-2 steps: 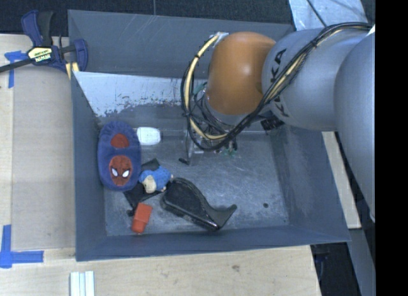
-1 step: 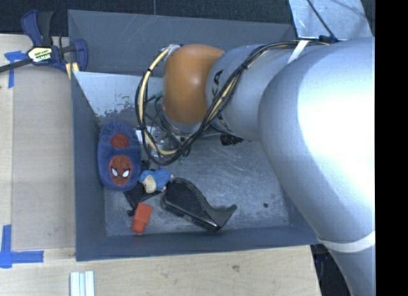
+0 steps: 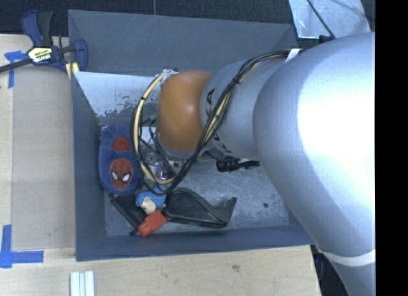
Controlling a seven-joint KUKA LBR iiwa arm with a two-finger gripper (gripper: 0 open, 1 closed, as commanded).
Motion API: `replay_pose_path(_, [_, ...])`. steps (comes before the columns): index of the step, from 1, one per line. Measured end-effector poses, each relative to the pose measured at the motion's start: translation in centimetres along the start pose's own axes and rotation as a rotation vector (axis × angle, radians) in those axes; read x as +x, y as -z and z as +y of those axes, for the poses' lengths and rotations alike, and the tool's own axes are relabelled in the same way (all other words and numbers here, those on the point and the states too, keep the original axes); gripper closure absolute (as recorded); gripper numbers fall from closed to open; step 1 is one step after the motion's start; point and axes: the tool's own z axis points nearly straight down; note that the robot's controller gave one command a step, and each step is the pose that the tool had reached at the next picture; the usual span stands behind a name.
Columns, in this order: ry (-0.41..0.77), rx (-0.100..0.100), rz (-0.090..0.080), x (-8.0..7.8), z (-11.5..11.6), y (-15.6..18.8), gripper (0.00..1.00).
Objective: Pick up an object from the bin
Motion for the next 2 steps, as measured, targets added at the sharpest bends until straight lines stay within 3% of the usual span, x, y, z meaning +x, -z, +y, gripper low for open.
replay_pose_path(1, [-0.008,0.001,-0.003,0.9,-0.7,10.3,1.0])
replay_pose_path(2, [-0.09,0.008,0.01,2.4,1.3,3.5,1.0])
